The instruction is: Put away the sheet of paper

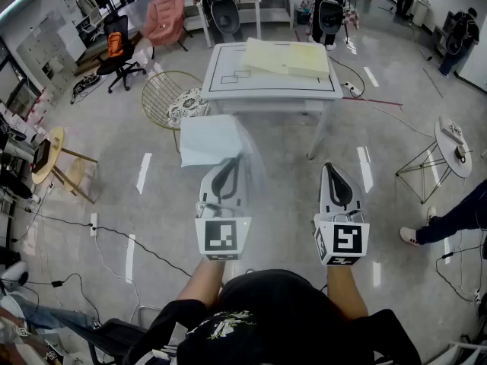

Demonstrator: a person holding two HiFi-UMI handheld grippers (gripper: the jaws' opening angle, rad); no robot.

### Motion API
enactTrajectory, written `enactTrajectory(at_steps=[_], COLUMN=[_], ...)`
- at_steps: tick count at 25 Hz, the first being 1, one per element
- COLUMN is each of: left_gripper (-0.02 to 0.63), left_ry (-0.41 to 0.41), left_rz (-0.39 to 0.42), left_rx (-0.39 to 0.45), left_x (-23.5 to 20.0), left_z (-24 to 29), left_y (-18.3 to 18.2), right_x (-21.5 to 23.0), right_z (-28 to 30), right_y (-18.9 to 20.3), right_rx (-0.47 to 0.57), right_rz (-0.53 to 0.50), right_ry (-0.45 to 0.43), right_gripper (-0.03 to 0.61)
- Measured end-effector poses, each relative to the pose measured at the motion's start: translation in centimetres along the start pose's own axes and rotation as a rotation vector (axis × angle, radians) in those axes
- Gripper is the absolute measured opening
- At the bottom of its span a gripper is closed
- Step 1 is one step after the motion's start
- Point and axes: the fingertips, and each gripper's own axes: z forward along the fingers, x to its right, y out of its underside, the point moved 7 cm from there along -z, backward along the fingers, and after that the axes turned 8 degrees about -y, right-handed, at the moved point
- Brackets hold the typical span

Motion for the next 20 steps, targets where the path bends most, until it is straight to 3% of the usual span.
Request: enactTrajectory(at_steps=[20], left_gripper=[0.0], left_ry=[-0.017], left_rz=[0.01], left_rx=[-0.008], left_x=[0.03], left_z=[-0.51], left_y=[-0.04], right_x=[-0.46], right_z=[-0.19], right_y=[-0.24], right_rx=[0.033], right_rz=[0.027], right_ry=[-0.024], right_gripper=[-0.002])
